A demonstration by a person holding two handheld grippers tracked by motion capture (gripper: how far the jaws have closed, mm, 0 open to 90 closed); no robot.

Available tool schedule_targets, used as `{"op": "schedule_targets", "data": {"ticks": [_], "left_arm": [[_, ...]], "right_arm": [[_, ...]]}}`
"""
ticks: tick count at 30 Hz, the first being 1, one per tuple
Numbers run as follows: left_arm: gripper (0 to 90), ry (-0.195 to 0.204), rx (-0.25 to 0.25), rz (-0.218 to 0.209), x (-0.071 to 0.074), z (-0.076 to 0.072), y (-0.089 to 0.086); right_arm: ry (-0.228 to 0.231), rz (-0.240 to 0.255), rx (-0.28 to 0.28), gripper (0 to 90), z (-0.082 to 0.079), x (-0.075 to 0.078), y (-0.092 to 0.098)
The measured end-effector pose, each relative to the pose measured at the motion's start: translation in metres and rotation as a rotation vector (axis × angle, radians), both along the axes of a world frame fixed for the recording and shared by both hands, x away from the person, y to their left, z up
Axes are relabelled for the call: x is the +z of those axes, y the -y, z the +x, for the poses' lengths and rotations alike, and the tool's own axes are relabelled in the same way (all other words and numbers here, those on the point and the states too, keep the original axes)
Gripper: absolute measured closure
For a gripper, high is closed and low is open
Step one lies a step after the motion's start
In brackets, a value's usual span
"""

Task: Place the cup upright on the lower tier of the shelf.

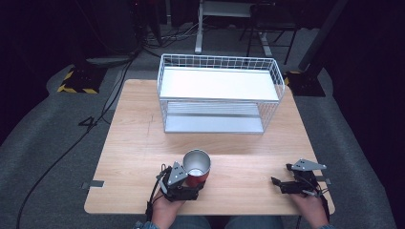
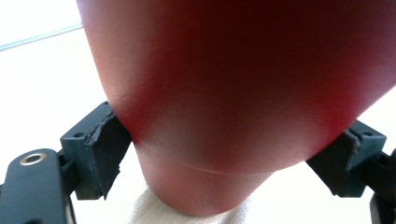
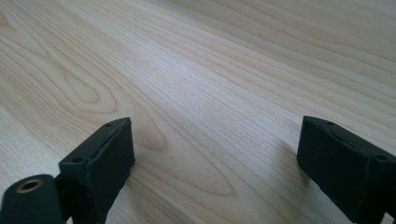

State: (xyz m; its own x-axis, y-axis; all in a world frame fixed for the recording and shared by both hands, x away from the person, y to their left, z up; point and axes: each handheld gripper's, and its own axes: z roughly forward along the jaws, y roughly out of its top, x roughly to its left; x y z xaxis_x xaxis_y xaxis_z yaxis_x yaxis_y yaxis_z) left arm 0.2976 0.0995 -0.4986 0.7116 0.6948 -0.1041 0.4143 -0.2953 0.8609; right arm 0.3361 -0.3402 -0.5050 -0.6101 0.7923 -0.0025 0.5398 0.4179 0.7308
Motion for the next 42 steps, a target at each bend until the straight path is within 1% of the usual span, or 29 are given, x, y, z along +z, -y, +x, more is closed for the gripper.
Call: {"op": "schedule_targets", "data": {"ticks": [7, 9, 12, 13, 19, 20, 22, 24, 27, 36, 42], "left_arm": [[16.2, 0.012, -0.002, 0.008, 0.000, 0.000, 0.001], [16.3, 0.015, -0.003, 0.008, 0.000, 0.000, 0.000], [16.4, 0.016, -0.002, 0.006, 0.000, 0.000, 0.000], [16.4, 0.012, 0.001, 0.001, 0.001, 0.000, -0.001], [16.5, 0.001, -0.005, 0.001, 0.004, 0.002, -0.003], [16.6, -0.001, -0.007, -0.006, 0.004, 0.002, -0.003], [16.5, 0.000, -0.011, -0.005, 0.007, 0.002, -0.002], [16.5, 0.013, -0.017, 0.004, 0.010, 0.003, -0.002], [16.6, 0.020, -0.030, 0.013, 0.016, 0.004, 0.001], [16.5, 0.024, -0.043, 0.003, 0.032, 0.015, 0.006], [16.5, 0.041, -0.049, 0.005, 0.044, 0.022, 0.010]], "right_arm": [[0.001, 0.001, 0.003, 11.7, 0.000, 0.000, 0.000], [0.005, 0.005, 0.004, 14.3, 0.000, 0.000, 0.000], [0.009, 0.005, 0.013, 15.4, -0.001, 0.000, 0.000], [0.010, 0.005, 0.013, 15.7, -0.001, 0.000, 0.000], [0.010, 0.006, 0.014, 15.8, -0.001, 0.000, 0.000], [0.010, 0.006, 0.014, 15.8, -0.001, 0.000, 0.000], [0.010, 0.006, 0.014, 15.8, -0.001, 0.000, 0.000], [0.010, 0.007, 0.014, 15.8, -0.001, 0.000, 0.000], [0.010, 0.007, 0.013, 15.8, -0.001, 0.000, 0.000], [0.010, 0.007, 0.014, 15.8, -0.001, 0.000, 0.000], [0.010, 0.007, 0.013, 15.8, -0.001, 0.000, 0.000]]}}
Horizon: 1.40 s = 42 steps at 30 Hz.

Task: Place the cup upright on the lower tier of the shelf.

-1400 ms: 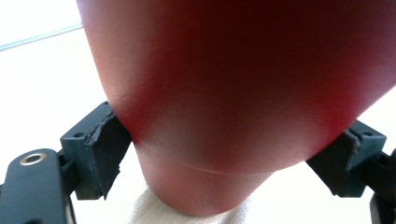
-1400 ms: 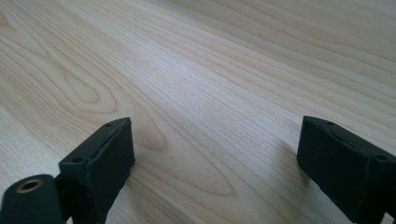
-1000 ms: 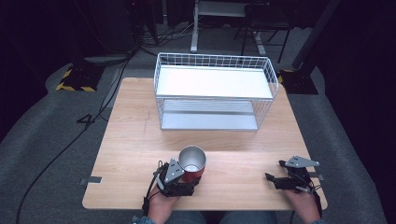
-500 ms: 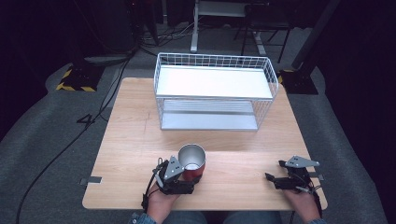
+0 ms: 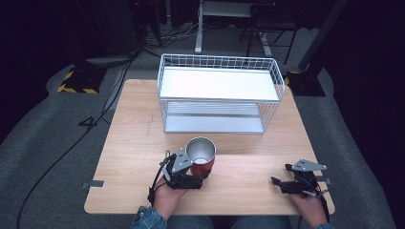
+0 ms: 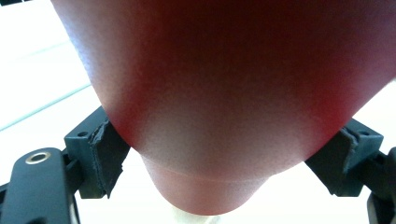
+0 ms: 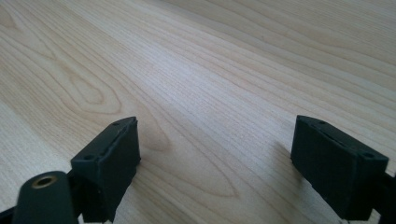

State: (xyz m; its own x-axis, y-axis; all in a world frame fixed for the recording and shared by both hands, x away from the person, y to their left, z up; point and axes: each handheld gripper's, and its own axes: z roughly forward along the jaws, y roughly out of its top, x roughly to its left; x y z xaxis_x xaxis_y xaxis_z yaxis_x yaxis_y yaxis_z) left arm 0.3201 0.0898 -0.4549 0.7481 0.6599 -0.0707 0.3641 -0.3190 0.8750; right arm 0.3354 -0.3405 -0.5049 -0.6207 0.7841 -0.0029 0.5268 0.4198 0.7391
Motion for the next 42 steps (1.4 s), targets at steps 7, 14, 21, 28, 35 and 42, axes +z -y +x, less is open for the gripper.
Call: {"op": "schedule_targets", "data": {"ticks": [7, 14, 21, 28, 35, 42], "left_arm": [[16.6, 0.005, -0.011, -0.008, 0.013, 0.012, 0.004], [16.6, -0.007, -0.004, -0.029, 0.019, 0.028, 0.008], [16.5, -0.015, 0.010, -0.047, 0.018, 0.045, 0.011], [16.5, 0.007, 0.038, -0.044, 0.014, 0.063, 0.016], [16.5, 0.008, 0.052, -0.028, 0.013, 0.078, 0.025], [16.5, 0.006, 0.062, -0.004, 0.008, 0.094, 0.034]], "right_arm": [[0.000, 0.001, -0.001, 15.8, 0.000, 0.000, 0.000], [0.000, 0.000, -0.001, 15.8, 0.000, 0.000, 0.000], [0.000, 0.000, 0.000, 15.8, 0.000, 0.000, 0.000], [0.001, 0.000, -0.001, 15.8, 0.000, 0.000, 0.000], [0.001, 0.000, -0.001, 15.8, 0.000, 0.000, 0.000], [0.001, -0.001, 0.002, 16.1, 0.000, 0.000, 0.000]]}}
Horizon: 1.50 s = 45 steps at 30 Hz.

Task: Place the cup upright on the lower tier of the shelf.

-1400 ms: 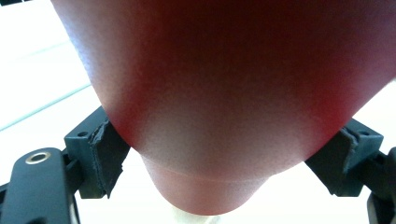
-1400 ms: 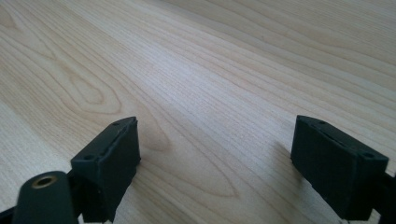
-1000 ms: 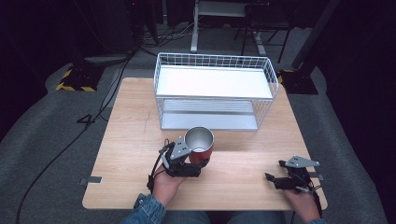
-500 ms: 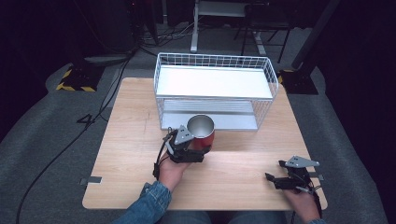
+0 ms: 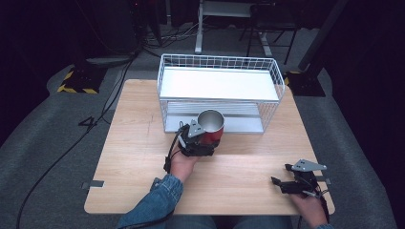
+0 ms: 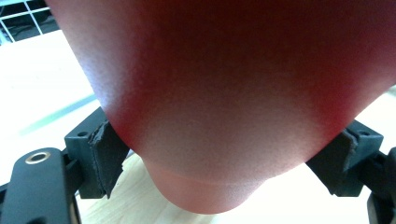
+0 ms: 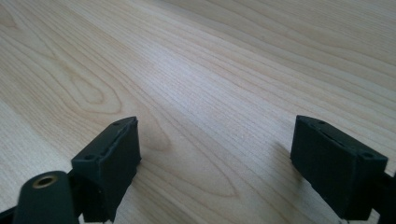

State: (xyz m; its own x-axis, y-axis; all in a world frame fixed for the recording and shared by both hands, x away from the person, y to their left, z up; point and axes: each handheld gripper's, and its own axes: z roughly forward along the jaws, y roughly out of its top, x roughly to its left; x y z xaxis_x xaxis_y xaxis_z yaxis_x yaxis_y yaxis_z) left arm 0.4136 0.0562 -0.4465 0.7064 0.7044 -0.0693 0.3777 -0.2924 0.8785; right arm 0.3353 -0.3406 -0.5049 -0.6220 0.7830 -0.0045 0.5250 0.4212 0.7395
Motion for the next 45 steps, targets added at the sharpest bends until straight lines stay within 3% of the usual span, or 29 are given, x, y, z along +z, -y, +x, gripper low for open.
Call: {"op": "schedule_targets", "data": {"ticks": [6, 20, 28, 33, 40, 45], "left_arm": [[16.5, -0.005, 0.044, -0.015, -0.008, 0.012, 0.007], [16.5, 0.009, 0.141, -0.007, -0.020, 0.045, 0.022], [16.5, 0.010, 0.168, -0.008, -0.023, 0.059, 0.028], [16.5, -0.004, 0.196, -0.033, -0.027, 0.069, 0.031], [16.5, 0.001, 0.198, -0.008, -0.030, 0.082, 0.033], [16.4, -0.009, 0.200, -0.019, -0.032, 0.092, 0.032]], "right_arm": [[0.000, 0.001, 0.000, 16.2, 0.000, 0.000, 0.000], [0.000, 0.003, 0.009, 17.2, 0.000, 0.000, 0.000], [0.003, 0.002, 0.012, 17.7, -0.001, 0.000, 0.000], [0.004, 0.002, 0.014, 18.0, -0.001, 0.000, 0.000], [0.004, 0.002, 0.015, 18.1, -0.001, 0.000, -0.001], [0.004, 0.002, 0.018, 18.1, -0.001, 0.000, -0.001]]}}
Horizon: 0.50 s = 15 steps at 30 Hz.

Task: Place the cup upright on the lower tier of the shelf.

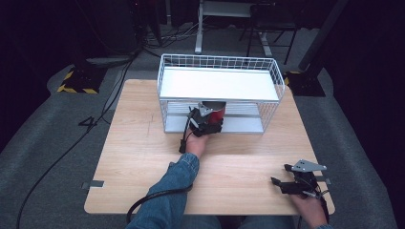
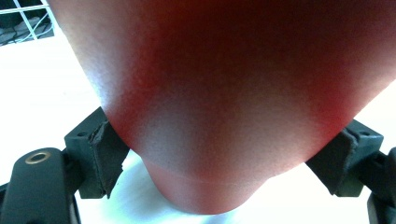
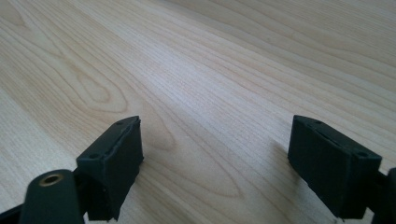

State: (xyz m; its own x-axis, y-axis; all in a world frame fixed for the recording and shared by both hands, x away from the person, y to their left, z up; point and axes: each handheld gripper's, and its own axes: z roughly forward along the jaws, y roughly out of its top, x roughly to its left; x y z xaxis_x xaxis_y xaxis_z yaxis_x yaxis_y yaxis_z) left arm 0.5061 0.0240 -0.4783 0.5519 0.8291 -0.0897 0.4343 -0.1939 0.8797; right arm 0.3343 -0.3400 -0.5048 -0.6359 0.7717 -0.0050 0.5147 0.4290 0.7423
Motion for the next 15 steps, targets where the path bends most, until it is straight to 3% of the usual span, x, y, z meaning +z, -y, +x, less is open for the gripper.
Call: {"op": "schedule_targets", "data": {"ticks": [4, 5, 6, 7, 9, 10, 13, 14, 15], "left_arm": [[16.5, 0.004, 0.025, 0.011, -0.001, 0.003, 0.000], [16.5, -0.009, 0.067, 0.008, -0.001, 0.002, 0.001], [16.4, -0.014, 0.049, -0.005, -0.002, 0.004, 0.001], [16.4, 0.019, 0.041, 0.034, -0.001, 0.007, -0.001], [16.4, 0.024, 0.039, 0.037, -0.001, 0.008, -0.002], [16.4, 0.017, 0.017, 0.025, -0.002, 0.010, -0.002], [16.4, 0.005, 0.037, 0.008, -0.003, 0.011, 0.000], [16.3, 0.019, -0.054, 0.027, -0.004, 0.016, -0.003], [16.3, 0.019, -0.054, 0.027, -0.004, 0.016, -0.003]], "right_arm": [[0.000, -0.001, 0.002, 18.1, 0.000, 0.000, 0.000], [0.000, -0.001, 0.002, 18.1, 0.000, 0.000, 0.000], [0.000, -0.001, 0.003, 18.2, 0.000, 0.000, 0.000], [0.001, -0.002, 0.002, 18.5, 0.000, 0.000, 0.000], [0.002, -0.003, 0.003, 18.6, 0.000, 0.000, 0.000], [0.002, -0.003, 0.003, 18.6, 0.000, 0.000, 0.000], [0.001, -0.002, 0.003, 18.6, 0.000, 0.000, 0.000], [0.001, -0.002, 0.003, 18.6, 0.000, 0.000, 0.000], [0.001, -0.002, 0.003, 18.6, 0.000, 0.000, 0.000]]}}
